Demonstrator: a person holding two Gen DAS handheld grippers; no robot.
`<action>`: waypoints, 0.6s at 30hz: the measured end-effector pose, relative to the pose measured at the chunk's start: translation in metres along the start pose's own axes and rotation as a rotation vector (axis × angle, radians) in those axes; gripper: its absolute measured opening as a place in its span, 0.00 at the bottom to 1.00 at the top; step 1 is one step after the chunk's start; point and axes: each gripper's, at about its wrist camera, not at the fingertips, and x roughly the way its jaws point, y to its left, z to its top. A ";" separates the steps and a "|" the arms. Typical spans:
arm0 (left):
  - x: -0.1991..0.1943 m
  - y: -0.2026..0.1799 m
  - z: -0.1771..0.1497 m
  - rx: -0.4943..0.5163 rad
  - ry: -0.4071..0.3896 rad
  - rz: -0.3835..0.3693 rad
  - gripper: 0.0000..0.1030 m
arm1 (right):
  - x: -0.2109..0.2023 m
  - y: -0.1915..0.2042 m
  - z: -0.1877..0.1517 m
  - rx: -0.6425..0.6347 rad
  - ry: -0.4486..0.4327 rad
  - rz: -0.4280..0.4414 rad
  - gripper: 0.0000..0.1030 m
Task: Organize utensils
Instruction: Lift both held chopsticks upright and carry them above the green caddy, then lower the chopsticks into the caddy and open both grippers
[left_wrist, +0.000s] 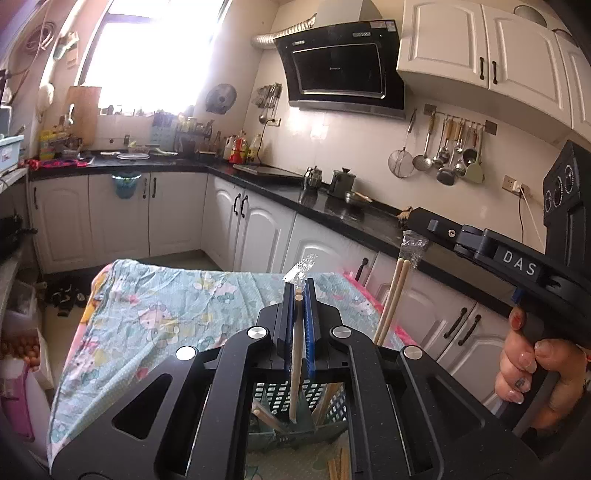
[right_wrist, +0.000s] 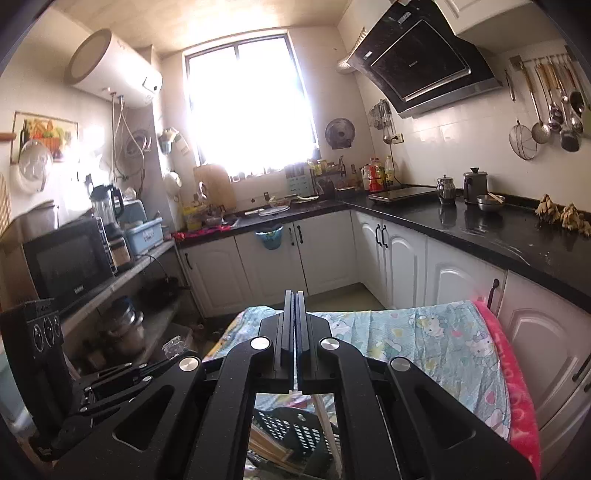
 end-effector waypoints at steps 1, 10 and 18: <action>0.002 0.001 -0.003 -0.003 0.005 0.001 0.02 | 0.001 0.001 -0.002 -0.001 0.004 -0.002 0.01; 0.014 0.007 -0.020 -0.022 0.043 -0.010 0.03 | 0.015 0.009 -0.030 -0.035 0.064 -0.032 0.01; 0.006 0.015 -0.029 -0.035 0.051 0.010 0.32 | 0.019 0.013 -0.056 -0.030 0.120 -0.053 0.37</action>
